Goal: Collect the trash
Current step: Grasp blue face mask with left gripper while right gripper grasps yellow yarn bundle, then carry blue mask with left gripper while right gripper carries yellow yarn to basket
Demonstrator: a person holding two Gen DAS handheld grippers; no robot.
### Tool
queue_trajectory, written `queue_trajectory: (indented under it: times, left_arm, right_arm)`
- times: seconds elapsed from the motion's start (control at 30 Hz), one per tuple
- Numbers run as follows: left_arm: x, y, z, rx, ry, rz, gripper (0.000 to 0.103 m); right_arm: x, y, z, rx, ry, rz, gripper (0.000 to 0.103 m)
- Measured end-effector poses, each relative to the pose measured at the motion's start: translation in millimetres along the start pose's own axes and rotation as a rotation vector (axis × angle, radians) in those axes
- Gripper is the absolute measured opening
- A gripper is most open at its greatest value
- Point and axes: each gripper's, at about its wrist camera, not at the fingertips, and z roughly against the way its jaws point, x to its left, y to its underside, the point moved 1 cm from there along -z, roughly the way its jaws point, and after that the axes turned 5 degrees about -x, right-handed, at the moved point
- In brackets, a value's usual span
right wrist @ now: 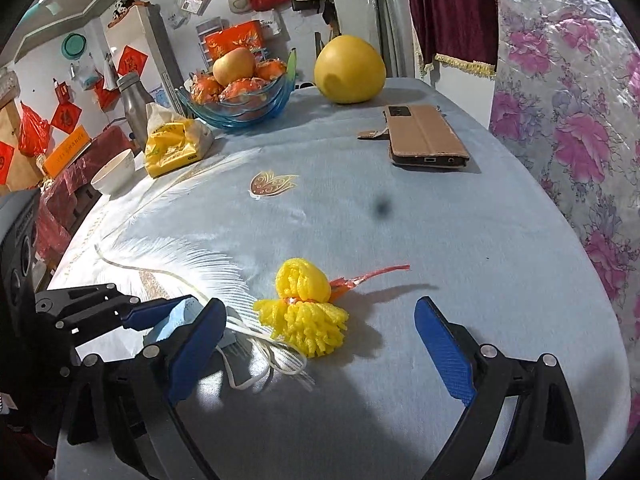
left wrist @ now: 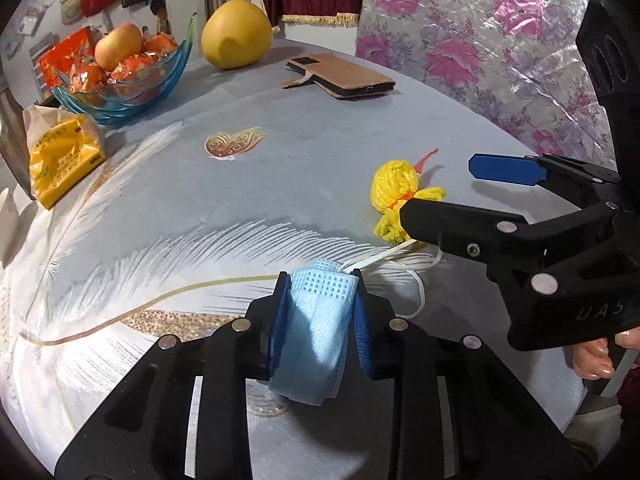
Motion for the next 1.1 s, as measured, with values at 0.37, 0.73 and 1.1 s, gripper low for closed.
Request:
queue_trajectory:
  times: [0.37,0.73,1.1]
  left_arm:
    - [-0.3,0.1,1.5,-0.014,-0.027,0.001,0.03]
    - [-1.1,-1.7,11.9,-0.078,-0.08,-0.011,0.03]
    - [-3.9,-5.3,41.5,-0.212,-0.149,-0.011,0.03]
  right_arm:
    - [-1.4,0.8,-14.1,0.036,-0.017,-0.002,0.079]
    - [-2.3,4.7,-21.9,0.052,-0.033,-0.012,0.031]
    - [-3.0,4.5,19.0,-0.046,-0.011,-0.028,0.031]
